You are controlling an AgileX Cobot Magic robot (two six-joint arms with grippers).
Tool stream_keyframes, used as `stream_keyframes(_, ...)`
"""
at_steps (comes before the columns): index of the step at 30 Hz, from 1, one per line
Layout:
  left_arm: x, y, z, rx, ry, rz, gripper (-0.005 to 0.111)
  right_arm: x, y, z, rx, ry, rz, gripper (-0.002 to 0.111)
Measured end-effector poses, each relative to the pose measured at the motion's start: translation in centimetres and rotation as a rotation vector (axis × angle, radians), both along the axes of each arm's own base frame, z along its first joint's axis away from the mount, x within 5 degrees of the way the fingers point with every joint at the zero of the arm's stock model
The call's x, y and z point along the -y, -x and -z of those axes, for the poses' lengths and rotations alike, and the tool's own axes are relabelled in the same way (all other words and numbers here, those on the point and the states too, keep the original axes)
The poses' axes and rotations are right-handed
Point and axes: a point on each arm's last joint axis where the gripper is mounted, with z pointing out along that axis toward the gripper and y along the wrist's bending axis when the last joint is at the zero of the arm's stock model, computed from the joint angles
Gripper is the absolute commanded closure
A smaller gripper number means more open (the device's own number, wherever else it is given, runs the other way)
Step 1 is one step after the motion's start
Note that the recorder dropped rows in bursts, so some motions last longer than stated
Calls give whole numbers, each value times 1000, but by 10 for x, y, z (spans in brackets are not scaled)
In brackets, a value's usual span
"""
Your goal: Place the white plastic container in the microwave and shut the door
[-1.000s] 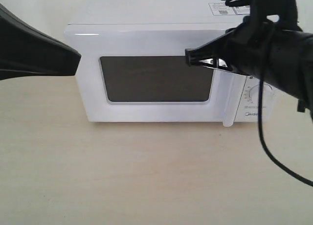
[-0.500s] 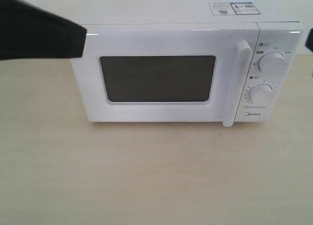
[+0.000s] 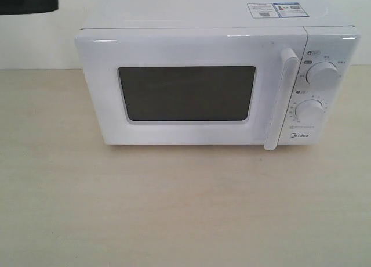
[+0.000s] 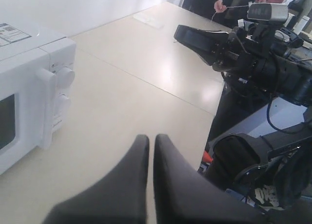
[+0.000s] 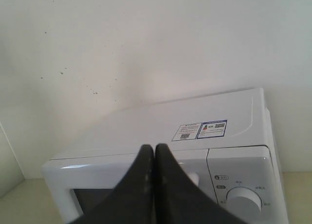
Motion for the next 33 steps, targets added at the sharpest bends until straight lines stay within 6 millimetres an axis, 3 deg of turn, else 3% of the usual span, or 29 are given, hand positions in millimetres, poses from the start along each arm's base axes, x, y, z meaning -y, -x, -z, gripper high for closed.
stream_keyframes(23,-1,1,-1,10,6,-7,102,1,0,0,-1,-2,7,108)
stream_keyframes(27,-8,14,-8,72,18,-15,102,1,0,0,-1,-2,9,108)
stream_keyframes(30,-26,41,-20,216,52,-70,102,1,0,0,-1,-2,9,108)
stream_keyframes(33,-41,56,-15,304,111,-177,102,1,0,0,-1,-2,9,108)
